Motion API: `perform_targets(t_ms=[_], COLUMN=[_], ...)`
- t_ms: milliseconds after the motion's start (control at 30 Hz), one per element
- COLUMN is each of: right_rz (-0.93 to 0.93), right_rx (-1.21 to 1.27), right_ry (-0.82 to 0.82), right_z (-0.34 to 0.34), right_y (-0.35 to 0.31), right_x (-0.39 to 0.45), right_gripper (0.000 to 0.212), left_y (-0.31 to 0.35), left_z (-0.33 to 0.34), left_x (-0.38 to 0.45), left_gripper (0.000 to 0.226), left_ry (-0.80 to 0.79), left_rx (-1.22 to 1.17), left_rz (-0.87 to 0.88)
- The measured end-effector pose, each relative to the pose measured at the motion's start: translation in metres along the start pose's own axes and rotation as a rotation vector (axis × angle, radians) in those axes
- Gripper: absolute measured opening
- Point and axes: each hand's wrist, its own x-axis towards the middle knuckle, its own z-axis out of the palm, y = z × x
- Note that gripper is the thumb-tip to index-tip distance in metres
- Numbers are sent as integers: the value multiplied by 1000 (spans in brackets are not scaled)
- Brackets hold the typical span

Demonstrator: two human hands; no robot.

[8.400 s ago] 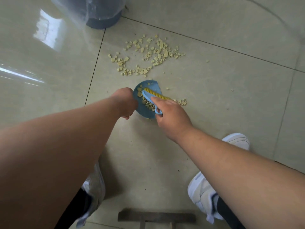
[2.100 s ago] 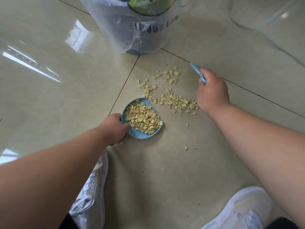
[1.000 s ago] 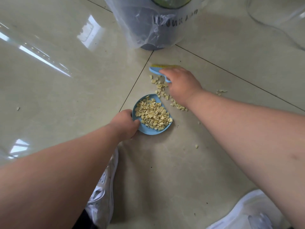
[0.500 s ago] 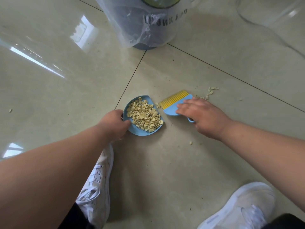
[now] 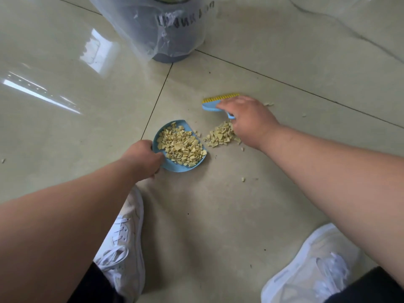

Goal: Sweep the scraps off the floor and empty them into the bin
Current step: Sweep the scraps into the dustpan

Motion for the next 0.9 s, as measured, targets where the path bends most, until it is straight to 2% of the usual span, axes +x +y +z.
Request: perform_targets(t_ms=[100, 200, 367, 467, 633, 733, 800, 900], right_rz=[-158, -311, -283, -266, 0, 216, 346, 458], right_rx=[-13, -43, -123, -105, 22, 9, -19, -9], right_ry=[-100, -149, -263, -199, 110, 252, 281, 237], right_z=[20, 27, 9, -2, -23, -40, -44, -41], right_y=[-26, -39, -10, 15, 41, 55, 64, 69], right_x=[-2, -19, -62, -85, -96, -85, -79, -74], right_gripper=[54, 51, 58, 64, 58, 55, 51, 38], left_y=[-11, -22, -7, 8, 42, 70, 90, 116], left_z=[0, -2, 3, 10, 18, 20, 21, 25], left_x=[-6, -11, -12, -9, -8, -11, -13, -15], left_gripper=[15, 18, 15, 15, 17, 18, 22, 26], left_ry=[72, 76, 9, -29, -91, -142, -194, -247], left_rx=[45, 95, 135, 160, 103, 77, 71, 72], left_rz=[-11, -15, 46, 77, 78, 27, -6, -28])
